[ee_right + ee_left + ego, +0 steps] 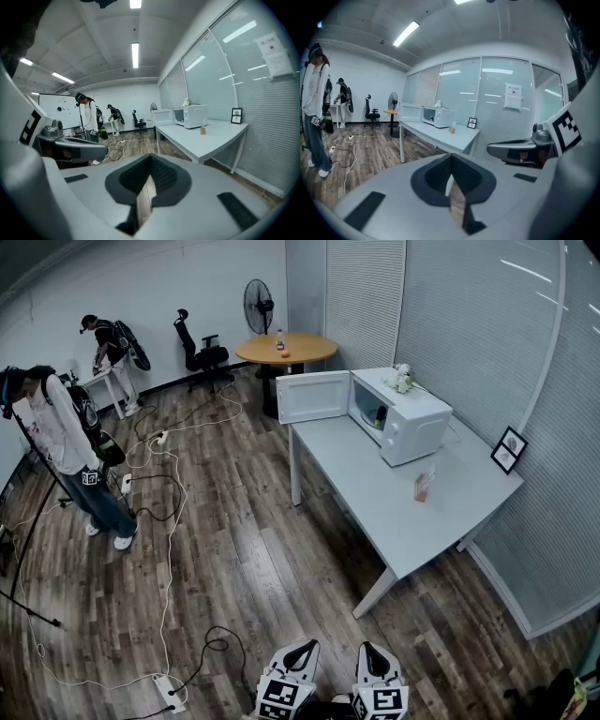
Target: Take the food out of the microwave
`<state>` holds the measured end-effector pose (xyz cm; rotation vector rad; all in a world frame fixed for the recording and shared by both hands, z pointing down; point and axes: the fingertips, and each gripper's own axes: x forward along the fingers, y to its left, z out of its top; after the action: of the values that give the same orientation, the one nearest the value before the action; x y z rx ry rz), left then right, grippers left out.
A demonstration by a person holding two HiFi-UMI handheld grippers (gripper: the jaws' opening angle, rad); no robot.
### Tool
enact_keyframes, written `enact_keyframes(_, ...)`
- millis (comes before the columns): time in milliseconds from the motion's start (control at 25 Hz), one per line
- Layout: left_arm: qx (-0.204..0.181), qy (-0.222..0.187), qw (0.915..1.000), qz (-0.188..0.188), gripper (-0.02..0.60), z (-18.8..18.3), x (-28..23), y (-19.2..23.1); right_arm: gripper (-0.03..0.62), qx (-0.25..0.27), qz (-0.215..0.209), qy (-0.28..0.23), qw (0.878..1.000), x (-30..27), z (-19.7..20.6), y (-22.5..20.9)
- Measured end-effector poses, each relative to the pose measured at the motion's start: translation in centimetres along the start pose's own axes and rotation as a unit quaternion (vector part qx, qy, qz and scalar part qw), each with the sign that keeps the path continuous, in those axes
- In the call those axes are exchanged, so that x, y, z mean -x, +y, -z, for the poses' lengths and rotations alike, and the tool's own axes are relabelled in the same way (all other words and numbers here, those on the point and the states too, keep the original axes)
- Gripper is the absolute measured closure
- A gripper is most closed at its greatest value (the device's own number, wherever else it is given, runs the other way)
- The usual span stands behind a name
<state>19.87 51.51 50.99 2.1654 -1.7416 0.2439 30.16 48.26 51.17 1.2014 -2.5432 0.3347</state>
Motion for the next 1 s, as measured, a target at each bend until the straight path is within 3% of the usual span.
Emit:
enact_keyframes(600, -0.014, 0.001, 0.9997, 0.019, 0.574, 0.0, 0.3, 5.2, 0.591, -0.023, 0.058, -0.022, 0.998, -3.0, -1.3, 1.6)
enact_keyframes(1000, -0.008, -0.002, 0.9996, 0.028, 0.574, -1.5, -2.9, 6.9, 0.591, -0.019, 0.068, -0.023, 0.997, -6.1, -2.4, 0.0)
